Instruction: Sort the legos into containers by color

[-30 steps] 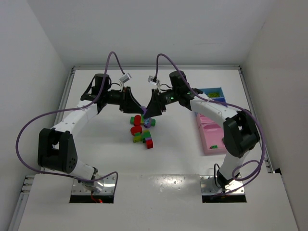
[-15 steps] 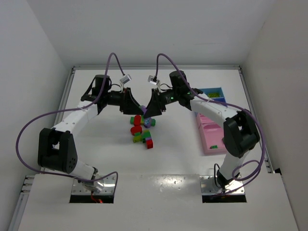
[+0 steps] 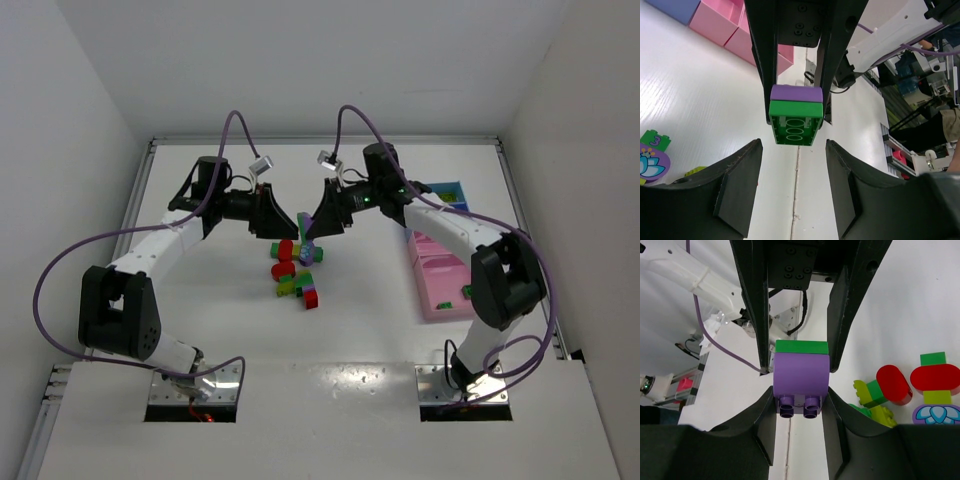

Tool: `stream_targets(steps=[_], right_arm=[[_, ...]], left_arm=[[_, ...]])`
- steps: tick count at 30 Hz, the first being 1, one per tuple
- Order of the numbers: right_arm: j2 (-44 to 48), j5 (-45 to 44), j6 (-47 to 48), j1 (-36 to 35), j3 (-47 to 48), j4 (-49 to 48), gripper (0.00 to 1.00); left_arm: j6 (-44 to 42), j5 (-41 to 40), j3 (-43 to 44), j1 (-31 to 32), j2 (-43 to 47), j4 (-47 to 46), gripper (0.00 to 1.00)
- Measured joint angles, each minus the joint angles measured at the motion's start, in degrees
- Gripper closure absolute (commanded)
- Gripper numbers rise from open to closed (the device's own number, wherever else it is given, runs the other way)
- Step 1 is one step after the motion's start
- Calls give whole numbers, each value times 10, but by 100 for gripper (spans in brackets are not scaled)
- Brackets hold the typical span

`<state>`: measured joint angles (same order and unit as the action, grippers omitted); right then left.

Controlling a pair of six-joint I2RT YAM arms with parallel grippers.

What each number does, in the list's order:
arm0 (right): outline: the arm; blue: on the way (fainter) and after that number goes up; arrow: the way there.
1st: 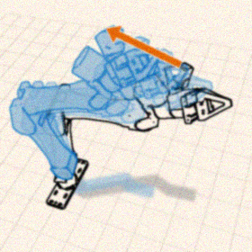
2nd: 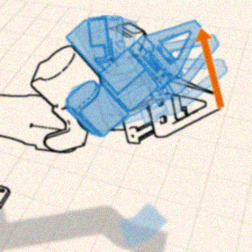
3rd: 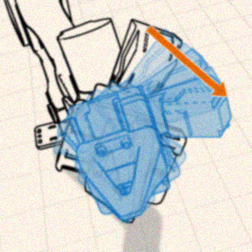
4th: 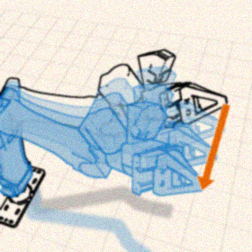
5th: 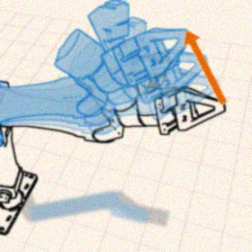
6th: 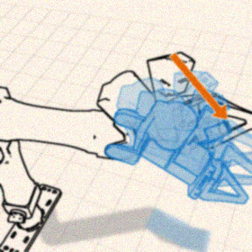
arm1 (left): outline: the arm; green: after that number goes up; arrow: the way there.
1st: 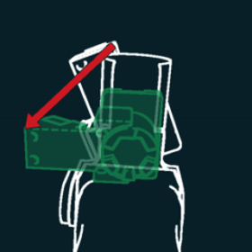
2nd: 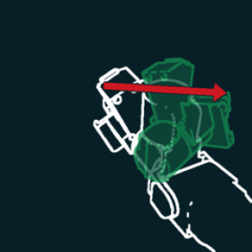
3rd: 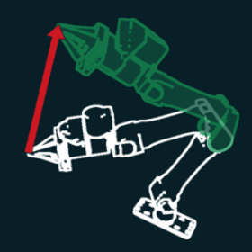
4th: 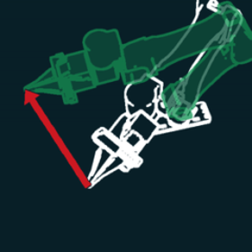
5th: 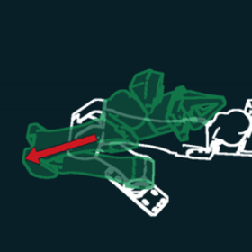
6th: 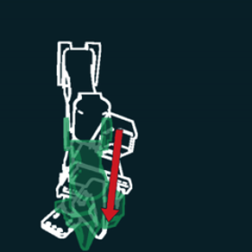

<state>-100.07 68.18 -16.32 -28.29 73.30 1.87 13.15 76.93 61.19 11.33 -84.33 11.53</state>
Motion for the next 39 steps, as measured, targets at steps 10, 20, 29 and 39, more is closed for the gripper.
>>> stream_targets(steps=[10,20,29,39], right_arm=[[3,0,3,0,-2,3,97],[3,6,3,-8,-2,3,97],[3,9,3,-16,-2,3,97],[3,-3,5,-17,-6,7,97]], left_arm=[[0,0,0,0,0,0,33],[0,0,0,0,0,0,33],[-3,-1,0,6,0,0,37],[-13,18,-5,7,0,2,87]])
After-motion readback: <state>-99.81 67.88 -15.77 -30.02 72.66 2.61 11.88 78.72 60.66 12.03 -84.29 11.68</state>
